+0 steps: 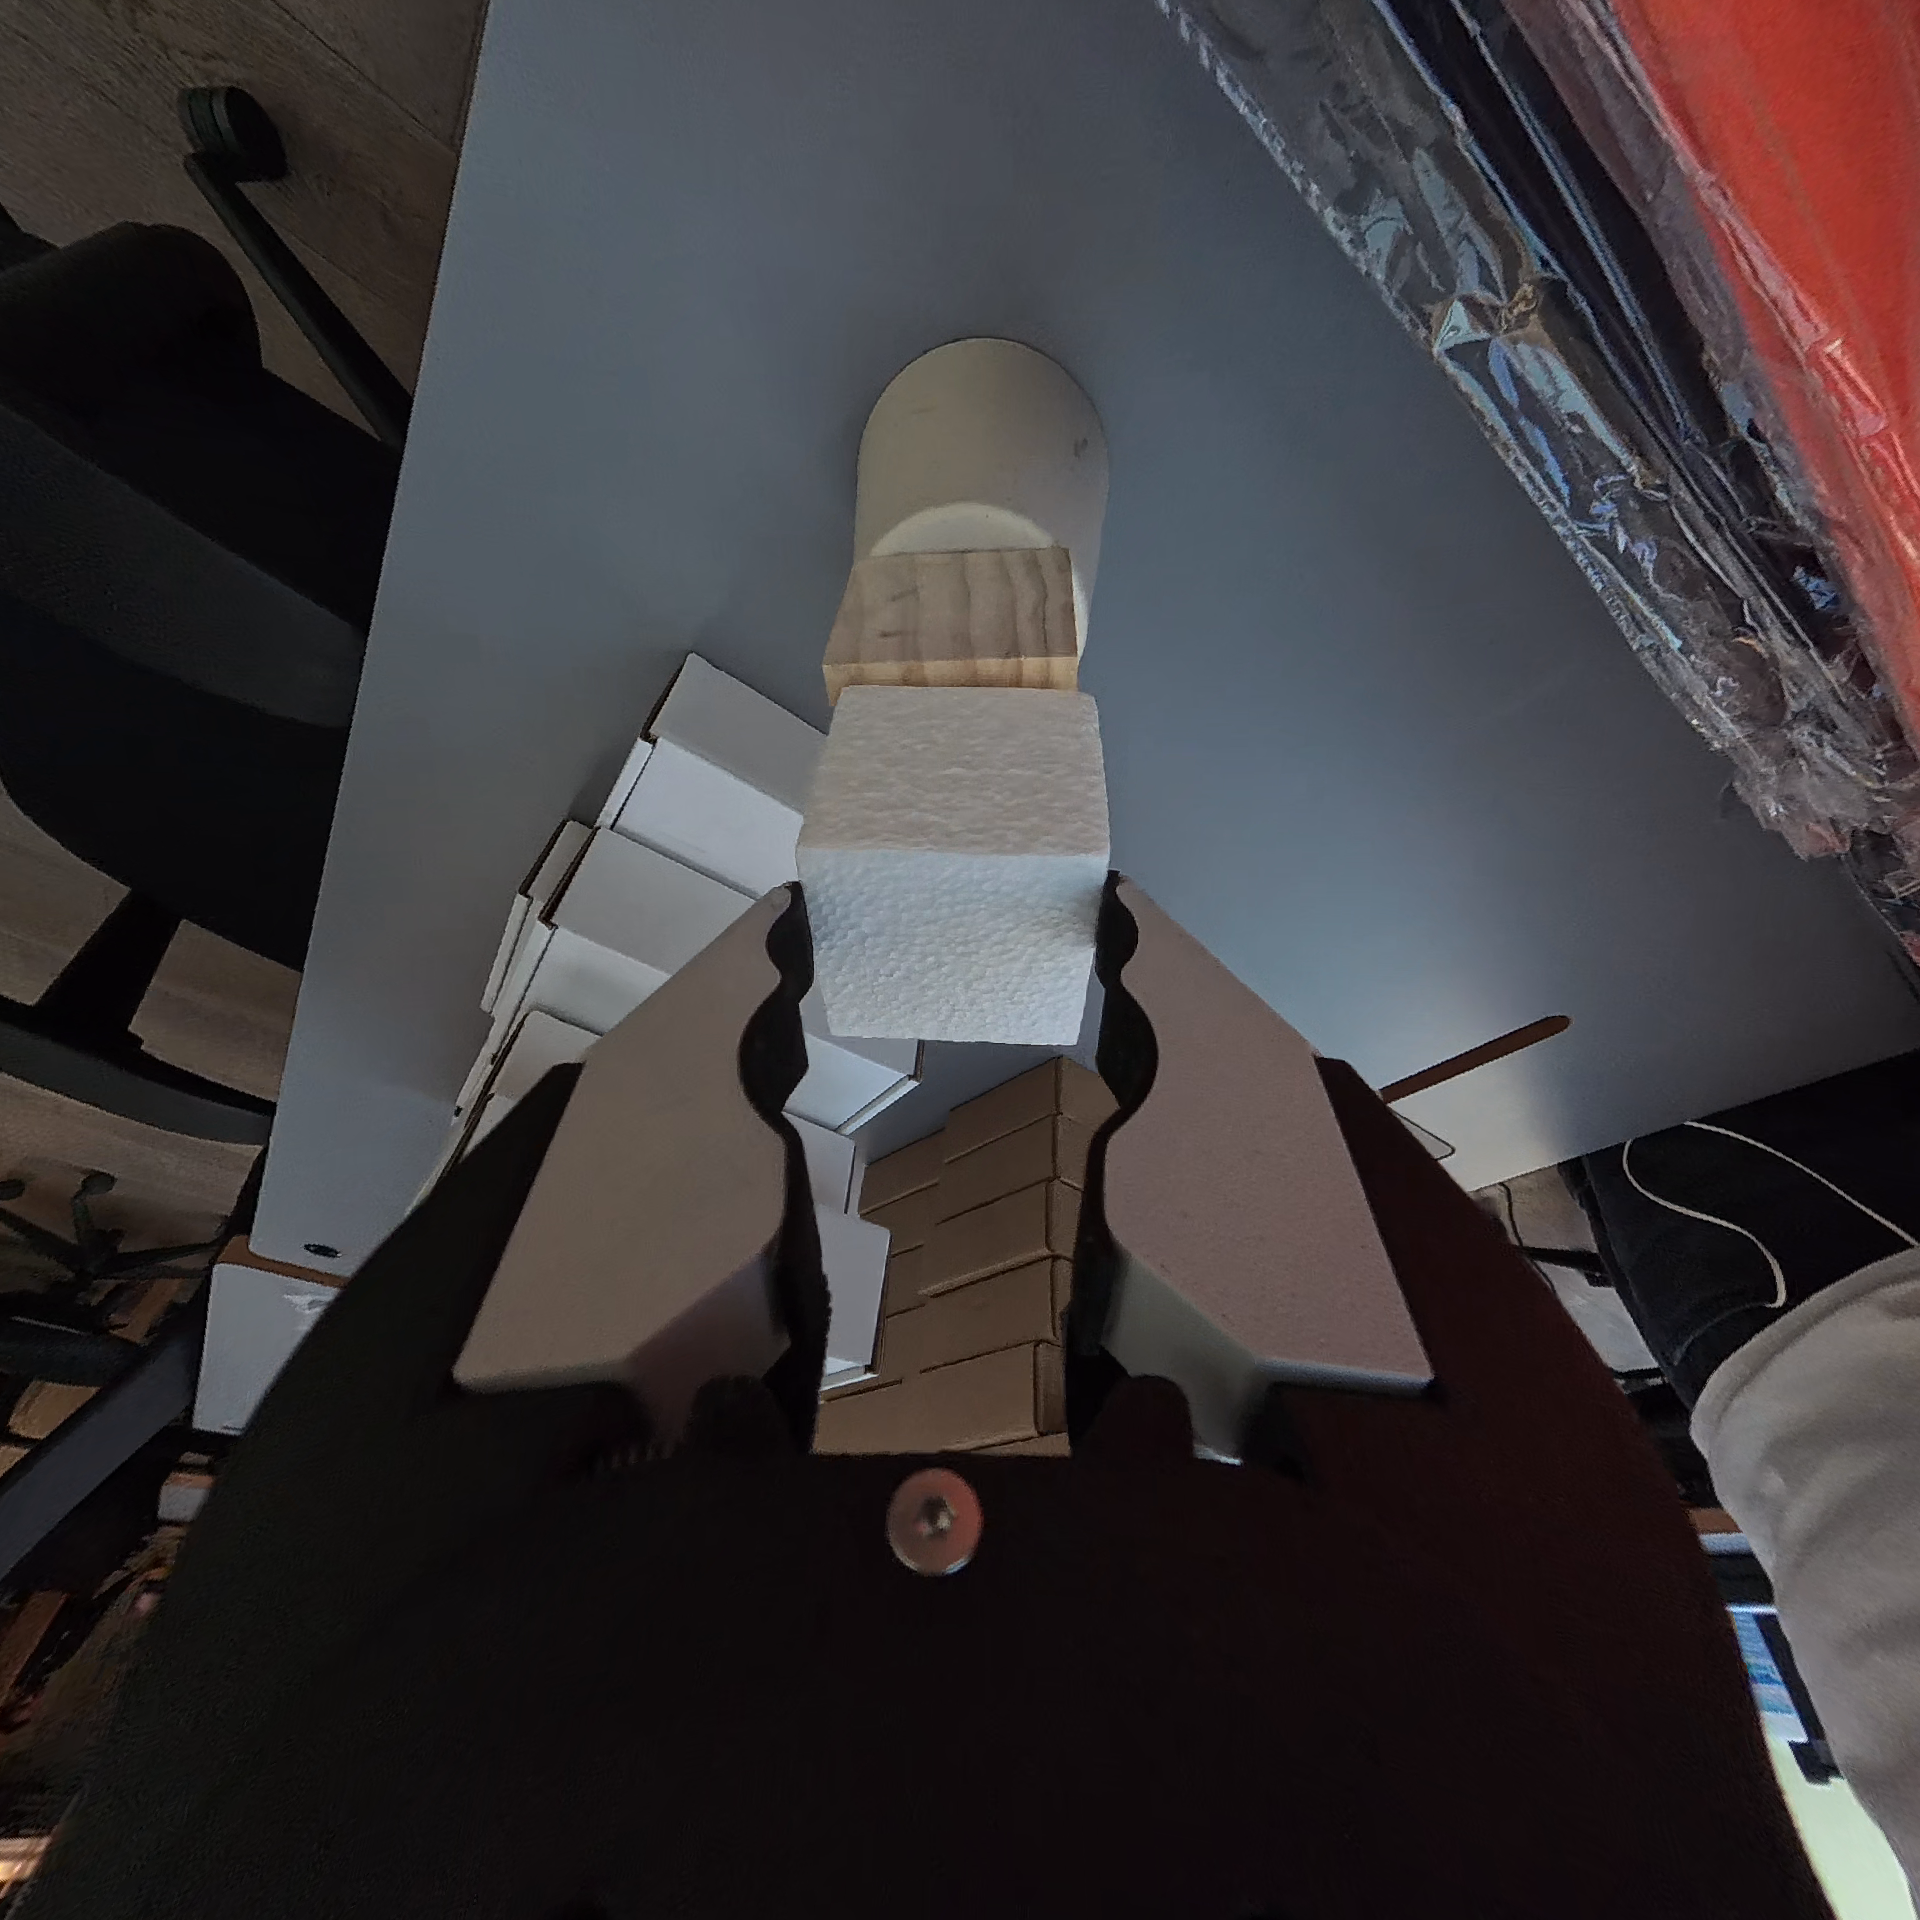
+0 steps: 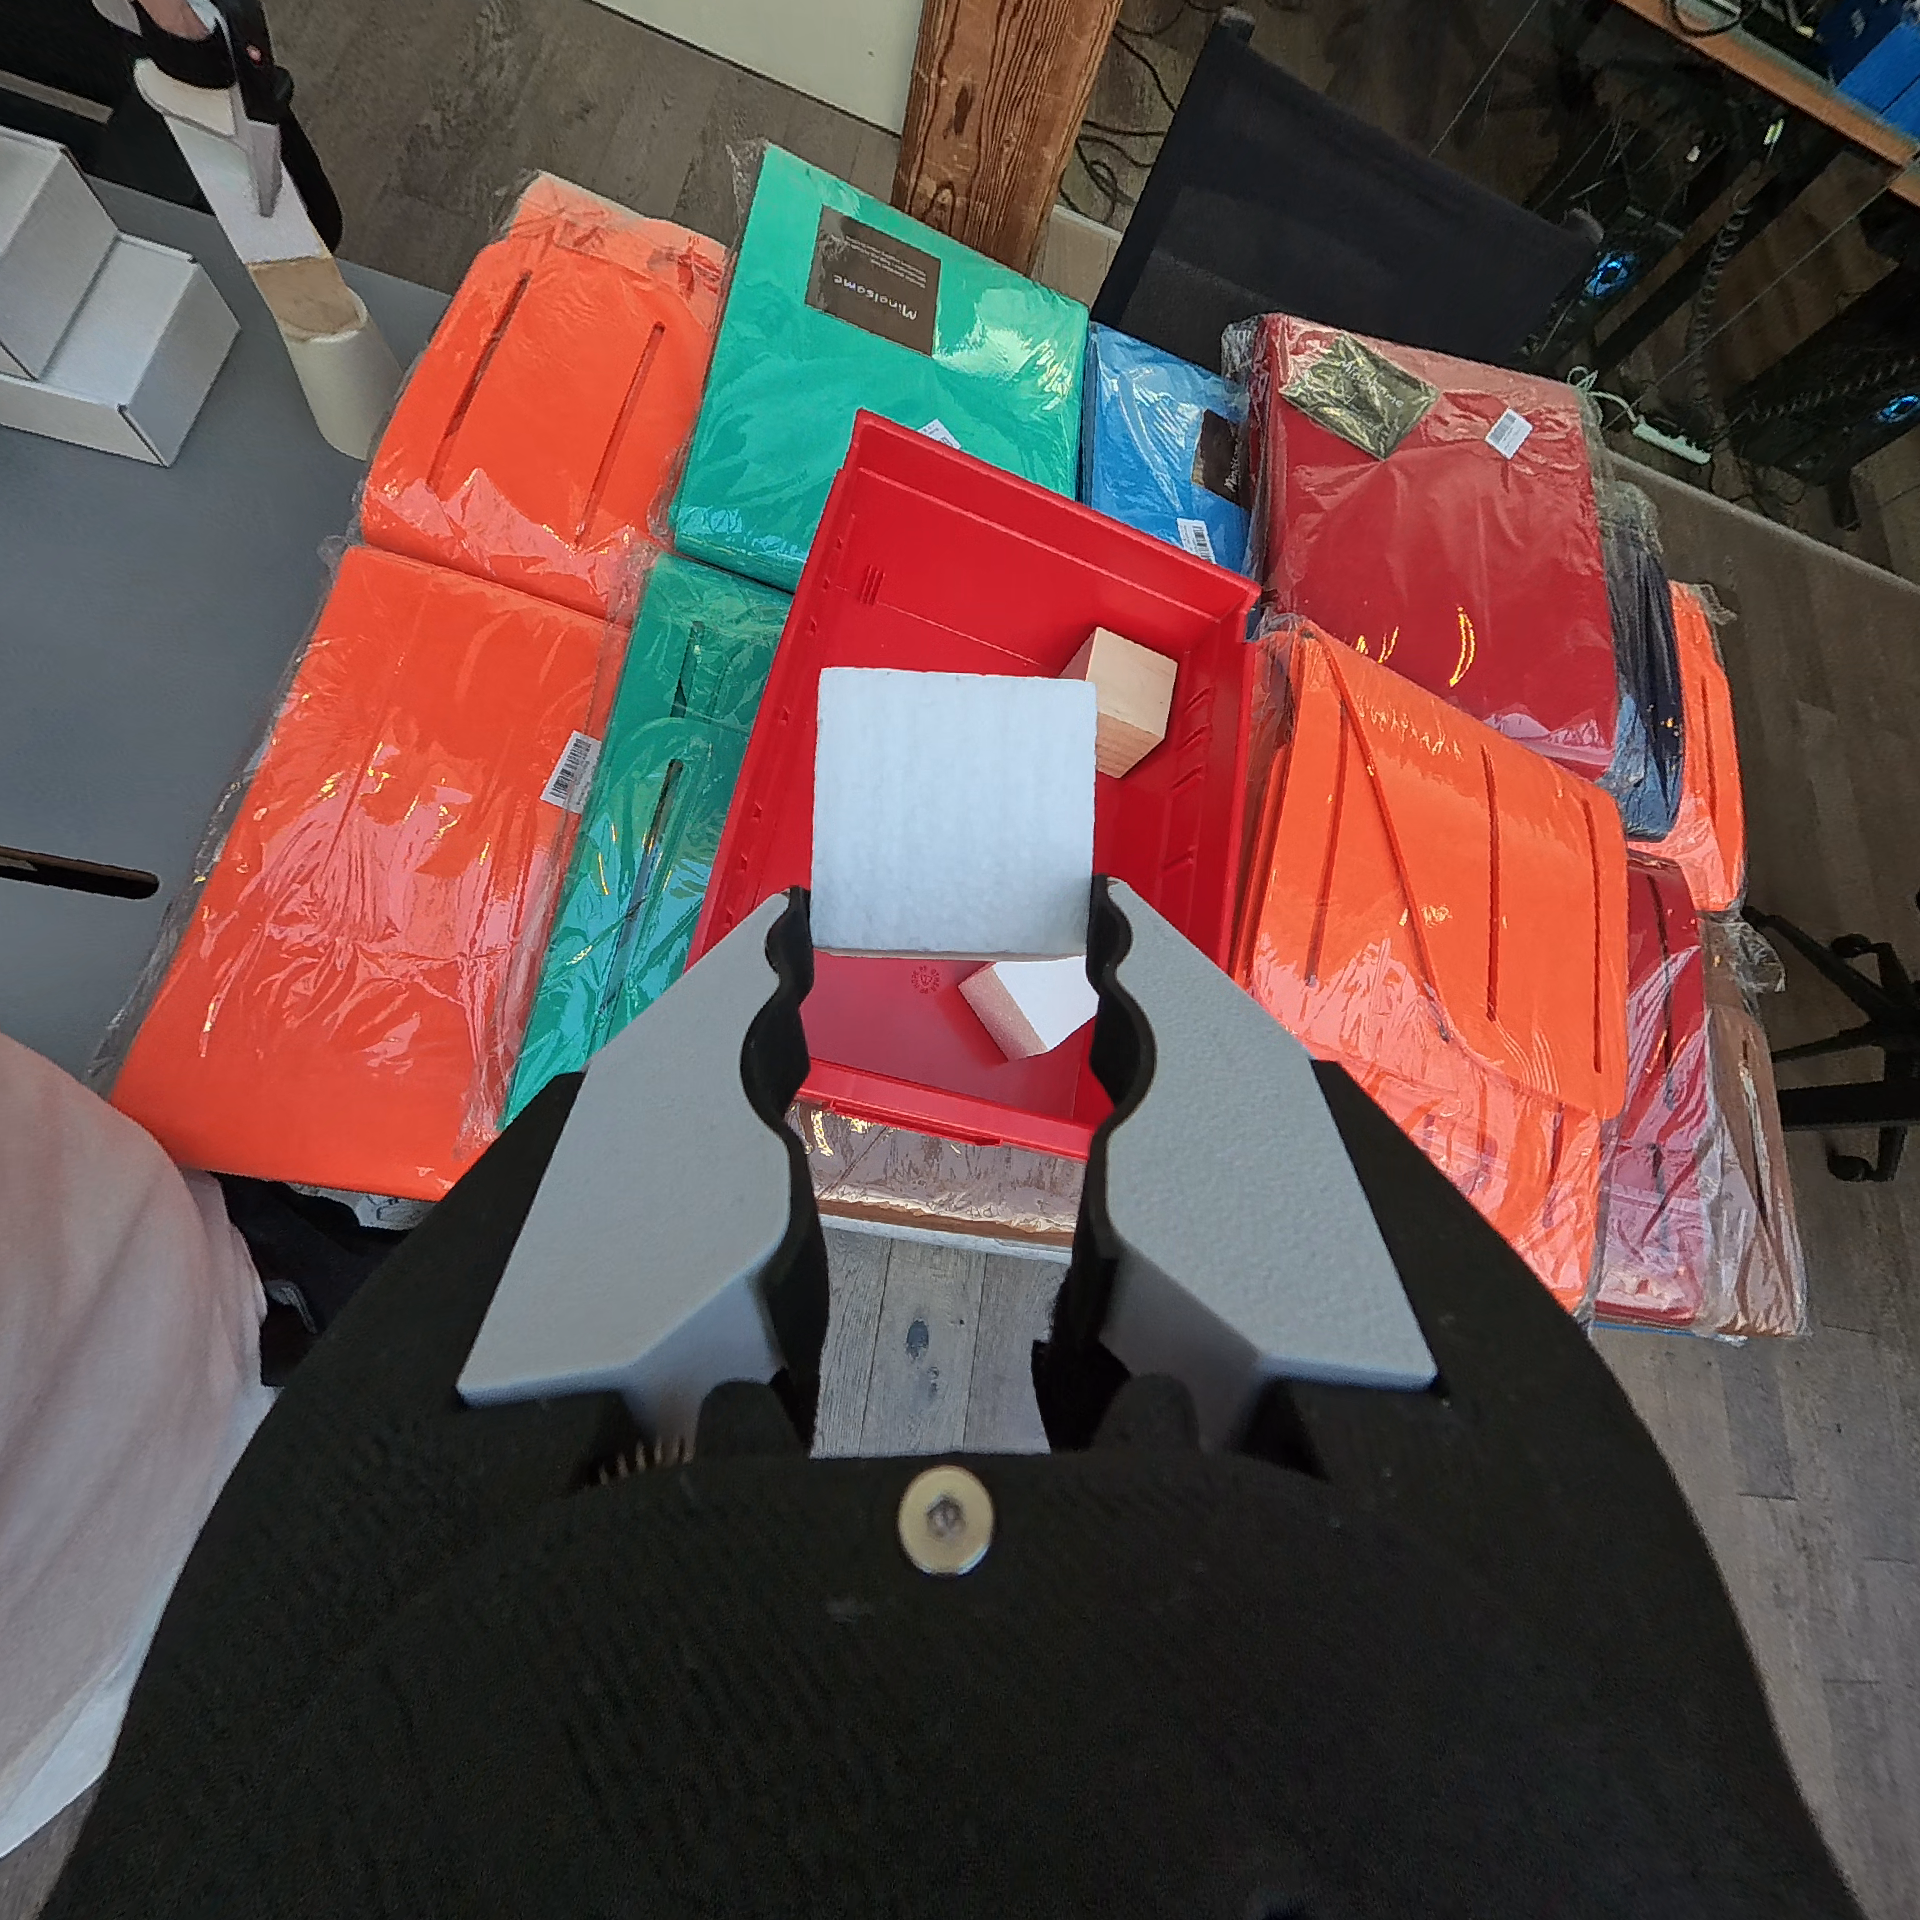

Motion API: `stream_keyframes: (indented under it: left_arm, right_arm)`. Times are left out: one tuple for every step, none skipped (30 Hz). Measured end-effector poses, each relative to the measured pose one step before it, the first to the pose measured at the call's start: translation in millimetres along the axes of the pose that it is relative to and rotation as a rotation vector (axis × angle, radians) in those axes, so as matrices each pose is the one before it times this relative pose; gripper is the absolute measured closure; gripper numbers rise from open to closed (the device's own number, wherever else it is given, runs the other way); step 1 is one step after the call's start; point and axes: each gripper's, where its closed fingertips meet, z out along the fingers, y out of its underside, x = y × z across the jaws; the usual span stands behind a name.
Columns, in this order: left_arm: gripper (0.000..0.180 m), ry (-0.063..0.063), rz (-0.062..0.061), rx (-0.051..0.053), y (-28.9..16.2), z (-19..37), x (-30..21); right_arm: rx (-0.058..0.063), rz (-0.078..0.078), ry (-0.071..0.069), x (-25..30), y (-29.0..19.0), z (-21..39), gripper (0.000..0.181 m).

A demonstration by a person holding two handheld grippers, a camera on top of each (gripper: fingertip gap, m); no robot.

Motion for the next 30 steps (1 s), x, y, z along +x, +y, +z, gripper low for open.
stream_keyframes:
  left_arm:
    - [0.126,0.0098,-0.0094,0.0046,-1.23,0.71,1.38]
    - [0.126,0.0005,-0.0050,0.0004,-0.43,0.66,0.21]
    - [0.126,-0.0093,0.0018,-0.0049,0.34,0.47,-1.13]
    - [0.126,-0.0116,0.0054,-0.0029,0.22,0.52,-1.32]
    - [0.126,-0.0038,0.0039,0.0017,-0.53,0.29,0.04]
    - [0.126,-0.0045,-0.0008,0.0051,-0.81,-0.11,-0.32]
    - [0.126,-0.0021,0.0001,0.0064,-1.08,-0.45,0.00]
    - [0.125,-0.0026,0.0011,0.0091,-1.46,-0.49,-0.04]
    - [0.123,0.0006,0.0010,0.0093,-1.30,-0.64,0.54]
    - [0.115,-0.0070,-0.0042,0.0030,-0.39,-0.59,-0.91]
    - [0.107,-0.0135,-0.0034,-0.0075,1.52,-0.68,-2.25]
    - [0.093,-0.0041,0.0021,-0.0080,1.84,-0.90,-0.79]
    - [0.083,0.0031,-0.0008,-0.0059,2.46,-1.84,0.19]
    - [0.078,0.0021,0.0000,-0.0054,3.20,-3.13,-0.12]
    - [0.077,-0.0036,0.0070,0.0076,2.55,-5.01,-0.56]
    - [0.078,-0.0049,0.0068,0.0244,1.84,-7.05,-0.10]
    - [0.081,-0.0001,0.0002,0.0361,1.63,-8.95,1.31]
    - [0.083,0.0092,-0.0015,0.0502,1.16,-10.76,3.64]
    - [0.086,0.0178,-0.0012,0.0677,0.40,-12.71,6.41]
    - [0.090,0.0224,-0.0019,0.0848,-0.36,-14.73,9.25]
    - [0.090,0.0269,-0.0002,0.0982,-0.45,-16.36,12.93]
    - [0.091,0.0305,0.0022,0.1055,0.56,-17.31,17.08]
    - [0.091,0.0322,0.0046,0.1054,1.96,-17.67,20.93]
    - [0.091,0.0291,0.0112,0.1009,4.57,-17.29,24.02]
    - [0.091,0.0079,0.0180,0.0857,8.53,-16.77,23.35]
    - [0.089,-0.0210,0.0195,0.0716,12.37,-17.10,20.29]
    - [0.089,-0.0233,0.0148,0.0676,14.53,-18.47,20.08]
    - [0.091,-0.0132,-0.0016,0.0632,15.86,-19.94,20.93]
    - [0.092,-0.0047,-0.0207,0.0577,16.90,-20.94,20.81]
    - [0.092,-0.0112,-0.0273,0.0479,18.12,-21.53,17.56]
  right_arm:
    - [-0.0043,0.0011,-0.0010,0.02,1.50,0.35,0.129]
    - [-0.0044,0.0004,-0.0003,0.05,1.58,0.38,0.129]
    - [-0.0044,-0.0006,-0.0030,-0.50,1.70,0.45,0.129]
    - [-0.0028,-0.0010,-0.0048,-0.96,1.45,0.34,0.129]
    - [-0.0020,-0.0004,-0.0023,-0.69,1.19,0.24,0.129]
    - [-0.0036,0.0010,0.0010,-0.10,1.22,0.13,0.129]
    - [-0.0022,0.0007,-0.0003,-0.27,1.00,-0.07,0.129]
    - [0.0002,0.0013,-0.0028,-0.64,0.61,0.03,0.129]
    - [-0.0006,0.0023,-0.0038,-0.54,0.45,0.07,0.129]
    - [-0.0020,0.0008,-0.0006,-0.09,0.58,0.31,0.129]
    - [-0.0026,-0.0007,-0.0011,-0.17,0.44,0.32,0.129]
    - [-0.0012,-0.0010,-0.0023,-0.47,-0.19,0.37,0.129]
    - [0.0028,-0.0026,-0.0032,-0.72,-1.27,0.50,0.129]
    - [0.0043,-0.0042,-0.0058,-1.14,-2.13,0.64,0.129]
    - [0.0059,-0.0066,-0.0054,-0.70,-3.60,1.12,0.129]
    - [0.0096,-0.0101,-0.0069,-0.49,-5.57,1.97,0.129]
    - [0.0188,-0.0122,-0.0111,-0.72,-9.16,3.23,0.129]
    - [0.0272,-0.0137,-0.0179,-1.58,-12.86,5.35,0.129]
    - [0.0315,-0.0202,-0.0189,-1.69,-16.35,7.87,0.129]
    - [0.0385,-0.0289,-0.0196,-2.13,-19.88,10.39,0.129]
    - [0.0426,-0.0310,-0.0225,-2.49,-22.39,13.15,0.129]
    - [0.0386,-0.0308,-0.0214,-2.26,-23.29,15.94,0.129]
    - [0.0365,-0.0288,-0.0150,-1.17,-23.81,18.56,0.129]
    - [0.0288,-0.0243,-0.0216,-2.40,-23.04,20.91,0.129]
    - [0.0257,-0.0265,-0.0399,-5.63,-22.48,23.10,0.129]
    - [0.0254,-0.0233,-0.0387,-5.19,-21.71,25.58,0.129]
    - [0.0248,-0.0130,-0.0438,-5.83,-20.03,28.07,0.129]
    - [0.0172,-0.0016,-0.0603,-8.28,-17.35,30.52,0.129]
    - [0.0101,0.0068,-0.0529,-6.71,-14.01,32.94,0.129]
    - [0.0078,0.0110,-0.0439,-5.45,-11.11,34.63,0.129]
